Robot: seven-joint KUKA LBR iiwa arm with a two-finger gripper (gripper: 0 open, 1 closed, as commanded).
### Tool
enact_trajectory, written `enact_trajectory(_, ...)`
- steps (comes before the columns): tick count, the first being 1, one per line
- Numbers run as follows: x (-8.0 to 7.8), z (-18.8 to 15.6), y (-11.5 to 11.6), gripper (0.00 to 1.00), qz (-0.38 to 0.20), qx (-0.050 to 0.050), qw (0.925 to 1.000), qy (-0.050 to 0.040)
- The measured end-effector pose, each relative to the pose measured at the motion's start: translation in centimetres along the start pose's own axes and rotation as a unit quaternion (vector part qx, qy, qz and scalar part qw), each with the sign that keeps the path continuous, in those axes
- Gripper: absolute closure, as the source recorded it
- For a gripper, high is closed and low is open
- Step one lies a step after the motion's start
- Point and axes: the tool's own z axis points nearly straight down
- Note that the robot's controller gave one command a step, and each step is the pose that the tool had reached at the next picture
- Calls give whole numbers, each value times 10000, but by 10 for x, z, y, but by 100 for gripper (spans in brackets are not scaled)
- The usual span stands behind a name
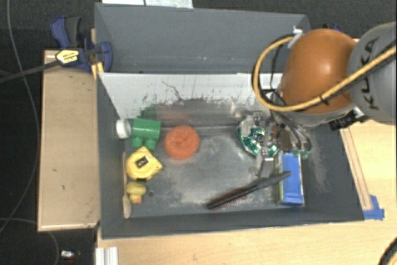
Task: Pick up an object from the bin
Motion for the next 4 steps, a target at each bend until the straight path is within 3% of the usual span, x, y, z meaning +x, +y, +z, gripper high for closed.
enact_trajectory(1,-2,-3,0,0,3,-2,10000,-36)
enact_trajectory(2,7,58,-18,0,206,-5,9998,-67)
enact_trajectory(3,40,93,7,0,933,-13,9956,-86)
enact_trajectory(4,46,121,8,0,-619,3,9981,-63)
